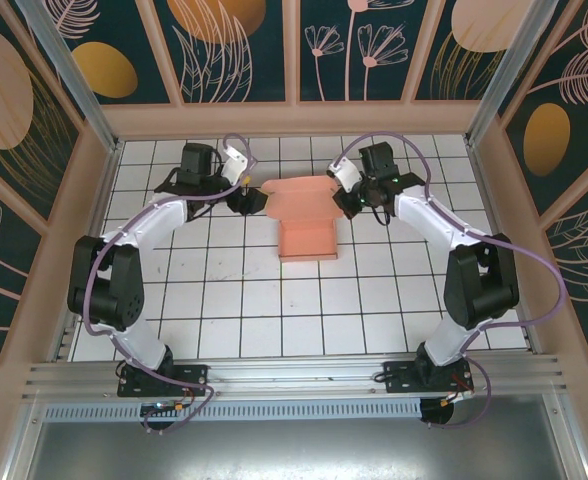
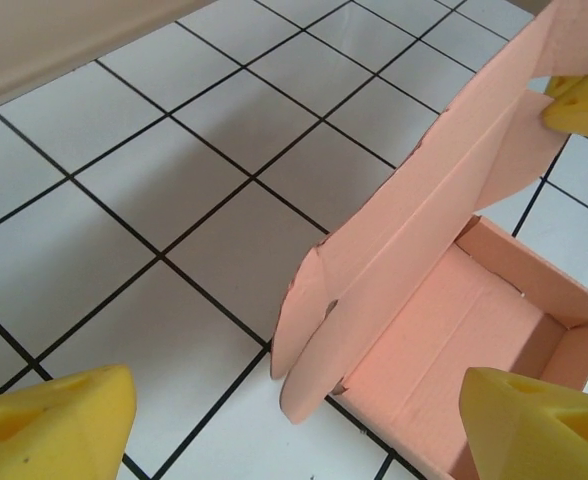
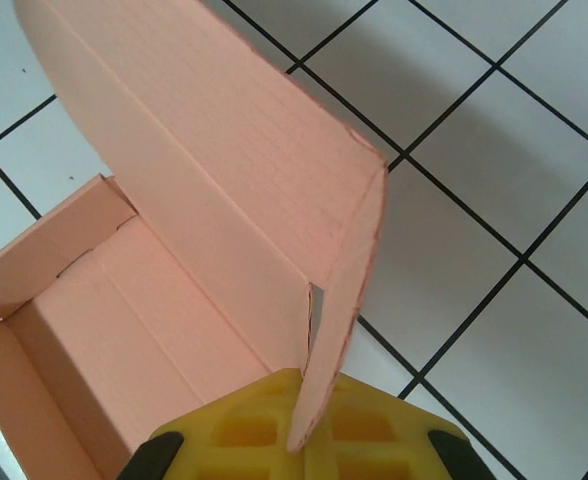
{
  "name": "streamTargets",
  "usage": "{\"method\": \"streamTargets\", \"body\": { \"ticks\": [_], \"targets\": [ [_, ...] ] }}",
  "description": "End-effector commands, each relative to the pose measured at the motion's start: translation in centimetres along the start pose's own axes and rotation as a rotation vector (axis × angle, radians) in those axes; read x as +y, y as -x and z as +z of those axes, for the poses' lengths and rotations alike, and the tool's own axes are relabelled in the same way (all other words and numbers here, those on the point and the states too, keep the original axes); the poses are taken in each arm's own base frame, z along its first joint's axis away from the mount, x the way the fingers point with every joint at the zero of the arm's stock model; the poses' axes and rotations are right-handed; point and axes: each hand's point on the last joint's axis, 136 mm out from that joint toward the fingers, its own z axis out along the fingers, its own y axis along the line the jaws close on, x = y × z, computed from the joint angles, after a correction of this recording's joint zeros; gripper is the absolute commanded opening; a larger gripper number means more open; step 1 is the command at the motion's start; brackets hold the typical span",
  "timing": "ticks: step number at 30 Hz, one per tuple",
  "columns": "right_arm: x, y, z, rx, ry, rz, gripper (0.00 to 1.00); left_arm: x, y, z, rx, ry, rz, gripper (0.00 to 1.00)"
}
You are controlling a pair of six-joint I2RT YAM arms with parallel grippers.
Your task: Fold the paper box
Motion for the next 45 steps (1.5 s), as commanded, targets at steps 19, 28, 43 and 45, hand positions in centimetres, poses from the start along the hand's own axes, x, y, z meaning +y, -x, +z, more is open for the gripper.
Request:
{"method": "streamTargets", "body": {
  "ticks": [19, 28, 43, 45],
  "targets": [
    [1.9, -0.3, -0.4, -0.025, 0.104, -0.078, 0.00, -1.2, -4.2, 2.6, 0.244, -0.231, 0.165, 0.63],
    [1.7, -0.4, -0.2, -0.014, 0.108, -0.066, 0.00, -2.1, -4.2, 2.6, 0.244, -0.295, 0.151, 0.31],
    [0.9, 0.2, 0.0, -0.033, 0.066, -0.021, 0.00, -2.7, -3.2, 2.6, 0.207, -0.329, 0.112, 0.00],
    [0.4, 0.5, 0.1, -0.044, 0.032, -0.004, 0.00, -2.5, -2.5, 2.6, 0.180, -0.294, 0.105, 0.00]
  ]
}}
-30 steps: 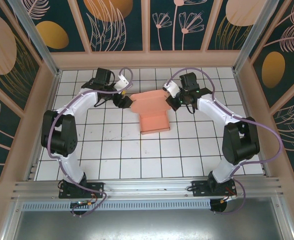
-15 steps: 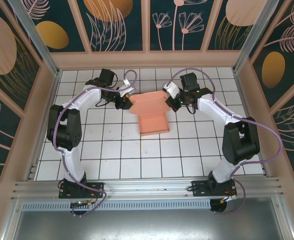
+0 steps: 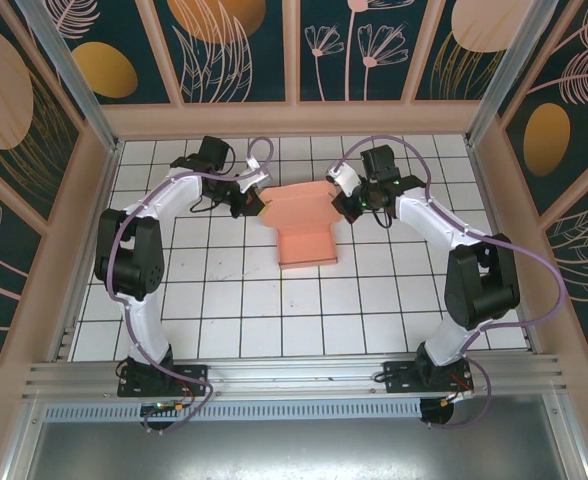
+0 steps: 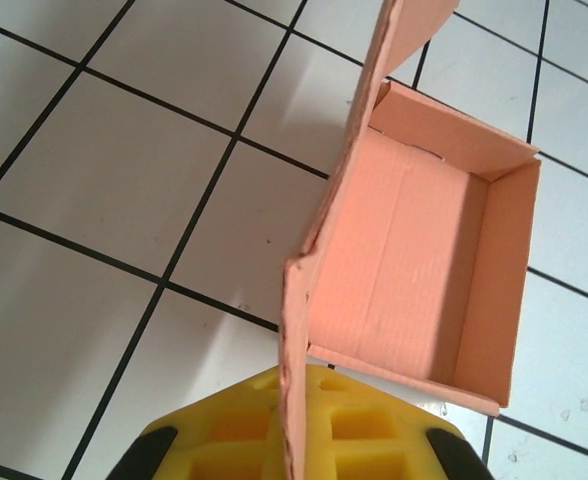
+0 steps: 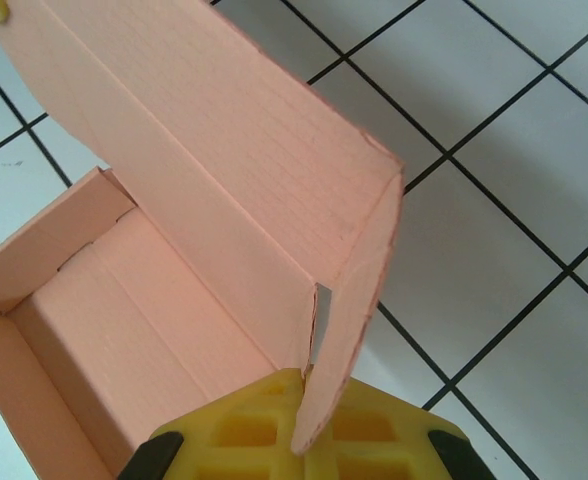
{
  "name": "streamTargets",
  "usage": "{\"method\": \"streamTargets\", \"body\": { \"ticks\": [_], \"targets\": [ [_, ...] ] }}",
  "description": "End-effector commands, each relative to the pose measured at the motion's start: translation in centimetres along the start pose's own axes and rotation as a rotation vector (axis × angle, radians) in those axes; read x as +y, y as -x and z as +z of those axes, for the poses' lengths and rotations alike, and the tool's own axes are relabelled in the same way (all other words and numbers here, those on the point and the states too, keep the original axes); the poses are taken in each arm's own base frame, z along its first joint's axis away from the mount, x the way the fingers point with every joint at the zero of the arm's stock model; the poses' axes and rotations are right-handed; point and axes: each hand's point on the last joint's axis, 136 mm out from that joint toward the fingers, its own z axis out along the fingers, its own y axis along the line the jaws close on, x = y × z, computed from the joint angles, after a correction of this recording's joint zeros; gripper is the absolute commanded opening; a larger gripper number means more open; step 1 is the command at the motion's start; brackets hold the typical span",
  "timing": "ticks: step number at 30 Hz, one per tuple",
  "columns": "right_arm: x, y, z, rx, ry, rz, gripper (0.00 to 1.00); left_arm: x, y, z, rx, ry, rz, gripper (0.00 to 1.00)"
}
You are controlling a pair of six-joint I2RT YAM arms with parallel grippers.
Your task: Fold the paper box
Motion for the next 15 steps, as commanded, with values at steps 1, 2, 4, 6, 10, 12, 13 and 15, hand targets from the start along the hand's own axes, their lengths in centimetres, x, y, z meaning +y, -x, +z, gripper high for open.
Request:
{"method": "streamTargets", "body": {
  "ticks": [1, 2, 4, 6, 10, 12, 13, 15],
  "targets": [
    [-1.0, 1.1, -0.1, -0.036, -0.056, 0.039, 0.00, -0.1, 2.2, -0.5, -0.085, 0.019, 0.007, 0.00],
    [-1.3, 1.4, -0.1, -0.046, -0.079, 0.057, 0.00, 0.0, 2.4, -0.7, -0.098, 0.039, -0.004, 0.00],
    [-1.8, 1.9, -0.1, -0.069, -0.119, 0.108, 0.00, 0.6, 3.5, -1.0, -0.144, 0.077, -0.015, 0.00],
    [-2.5, 2.4, 0.0, -0.100, -0.171, 0.183, 0.00, 1.1, 4.5, -1.1, -0.190, 0.109, -0.042, 0.00],
    [-1.6, 3.3, 0.3, -0.134, -0.226, 0.225, 0.00, 2.1, 5.5, -1.1, -0.223, 0.183, -0.092, 0.00],
    [-1.1, 3.5, 0.5, -0.143, -0.248, 0.250, 0.00, 2.6, 6.0, -1.2, -0.227, 0.223, -0.123, 0.00],
    [-1.1, 3.6, 0.5, -0.148, -0.266, 0.272, 0.00, 2.9, 6.3, -1.3, -0.232, 0.245, -0.141, 0.00],
    [-1.1, 3.8, 0.5, -0.173, -0.302, 0.315, 0.00, 3.5, 7.0, -1.6, -0.256, 0.284, -0.181, 0.00]
  ]
}}
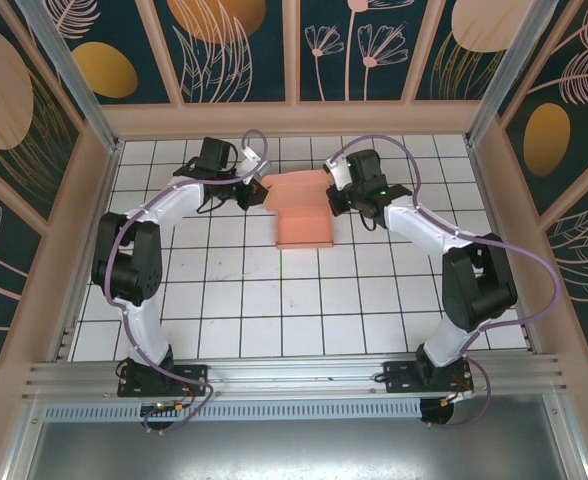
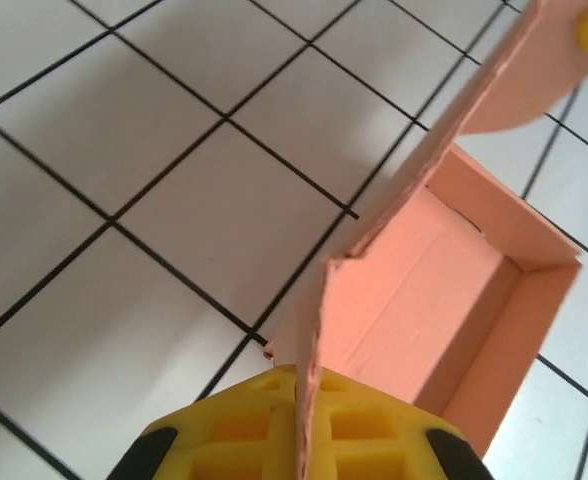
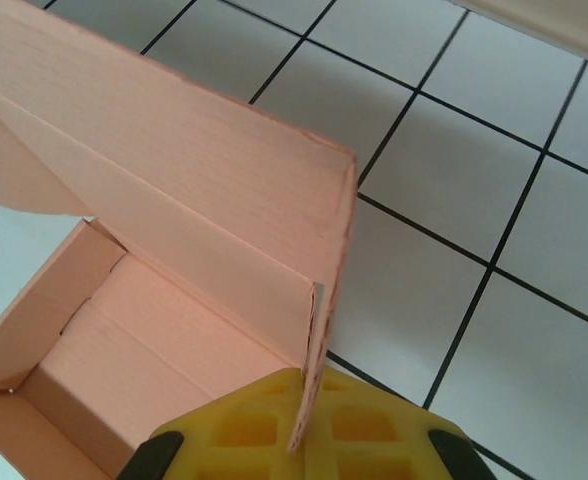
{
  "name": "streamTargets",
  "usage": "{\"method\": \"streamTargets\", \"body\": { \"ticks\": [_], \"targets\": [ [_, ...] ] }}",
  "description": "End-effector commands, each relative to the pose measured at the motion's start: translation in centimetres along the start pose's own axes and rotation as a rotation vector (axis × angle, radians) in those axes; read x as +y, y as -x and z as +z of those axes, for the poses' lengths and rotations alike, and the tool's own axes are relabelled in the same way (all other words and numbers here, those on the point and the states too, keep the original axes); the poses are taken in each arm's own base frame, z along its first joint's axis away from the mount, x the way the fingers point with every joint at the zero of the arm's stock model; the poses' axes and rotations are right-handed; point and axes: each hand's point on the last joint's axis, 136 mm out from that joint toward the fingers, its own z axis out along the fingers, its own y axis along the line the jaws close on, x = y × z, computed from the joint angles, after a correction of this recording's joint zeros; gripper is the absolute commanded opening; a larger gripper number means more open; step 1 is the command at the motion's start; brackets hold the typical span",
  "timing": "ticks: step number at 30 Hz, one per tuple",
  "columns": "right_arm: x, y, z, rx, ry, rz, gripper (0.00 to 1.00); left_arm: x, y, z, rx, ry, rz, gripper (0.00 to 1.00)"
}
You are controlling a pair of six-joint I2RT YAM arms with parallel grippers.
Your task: Fold the paper box
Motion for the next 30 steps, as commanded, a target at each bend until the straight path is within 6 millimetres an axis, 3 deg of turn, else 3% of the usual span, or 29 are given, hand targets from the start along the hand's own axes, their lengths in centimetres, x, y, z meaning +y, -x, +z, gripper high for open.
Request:
{"method": "streamTargets", "body": {
  "ticks": [1, 7, 17, 30],
  "targets": [
    [0.3, 1.7, -1.0, -0.095, -0.084, 0.125, 0.00, -0.4, 5.3, -1.3, -0.156, 0.067, -0.030, 0.00],
    [-0.6, 1.6, -0.6, -0.149, -0.150, 0.332, 0.00, 0.9, 6.2, -0.5, -0.204, 0.111, -0.181, 0.00],
    [-2.3, 2.4, -0.4, -0.239, -0.219, 0.581, 0.00, -1.2, 7.6, 0.6, -0.269, 0.125, -0.237, 0.00],
    [-1.9, 0.0, 2.4, -0.267, -0.297, 0.718, 0.00, -0.7, 7.0, 1.9, -0.335, 0.128, -0.314, 0.00]
  ]
}}
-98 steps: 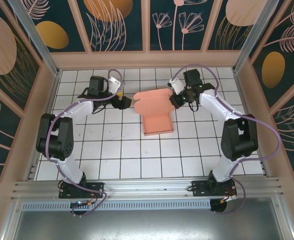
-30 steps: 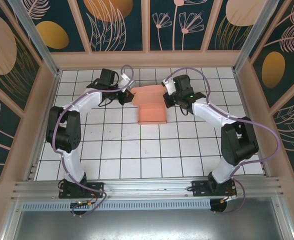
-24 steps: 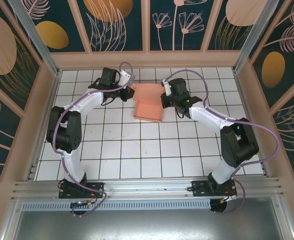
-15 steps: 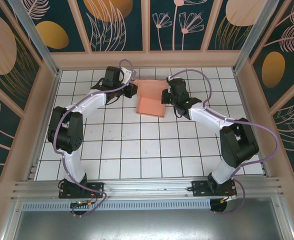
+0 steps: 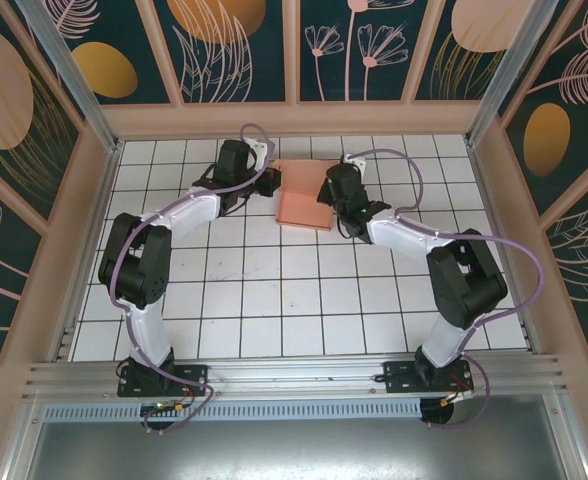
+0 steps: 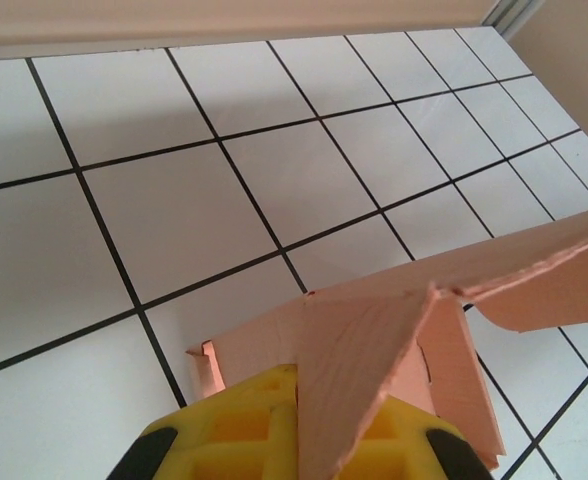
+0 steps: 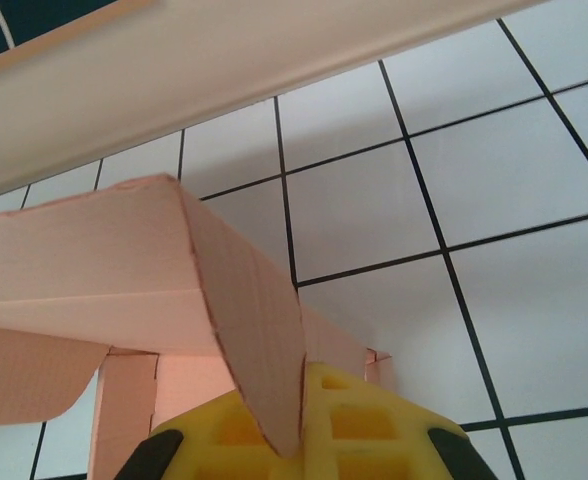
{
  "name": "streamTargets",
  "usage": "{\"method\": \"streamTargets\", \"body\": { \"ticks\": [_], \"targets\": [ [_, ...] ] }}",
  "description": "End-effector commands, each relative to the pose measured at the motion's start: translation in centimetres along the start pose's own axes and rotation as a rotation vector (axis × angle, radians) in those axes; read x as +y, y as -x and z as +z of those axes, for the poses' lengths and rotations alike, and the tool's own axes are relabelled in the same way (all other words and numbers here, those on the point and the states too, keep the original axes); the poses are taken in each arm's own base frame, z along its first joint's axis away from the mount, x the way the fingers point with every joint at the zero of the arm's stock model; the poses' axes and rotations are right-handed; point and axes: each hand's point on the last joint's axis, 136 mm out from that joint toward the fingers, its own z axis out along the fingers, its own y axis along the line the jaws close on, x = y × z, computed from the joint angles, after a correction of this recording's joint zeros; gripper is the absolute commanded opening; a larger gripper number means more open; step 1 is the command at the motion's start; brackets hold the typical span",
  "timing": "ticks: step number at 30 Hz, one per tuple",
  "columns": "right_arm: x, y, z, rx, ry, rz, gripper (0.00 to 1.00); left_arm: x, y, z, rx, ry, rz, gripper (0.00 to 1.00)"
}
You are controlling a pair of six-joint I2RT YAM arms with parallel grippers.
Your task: Fold the paper box
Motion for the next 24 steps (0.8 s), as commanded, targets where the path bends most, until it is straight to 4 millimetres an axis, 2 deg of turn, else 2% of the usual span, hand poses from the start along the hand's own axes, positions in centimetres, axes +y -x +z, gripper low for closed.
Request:
{"method": "streamTargets", "body": {
  "ticks": [1, 12, 24],
  "targets": [
    [-0.1, -1.7, 0.8, 0.000, -0.007, 0.065, 0.00, -1.8, 1.8, -0.1, -0.092, -0.065, -0.010, 0.00],
    [-0.1, -4.2, 0.8, -0.009, -0.005, 0.102, 0.00, -0.2, -0.2, 0.4, -0.103, -0.024, -0.020, 0.00],
    [0.0, -5.0, -0.3, -0.074, -0.042, 0.084, 0.00, 0.3, -1.6, -0.3, -0.155, -0.019, -0.003, 0.00]
  ]
}}
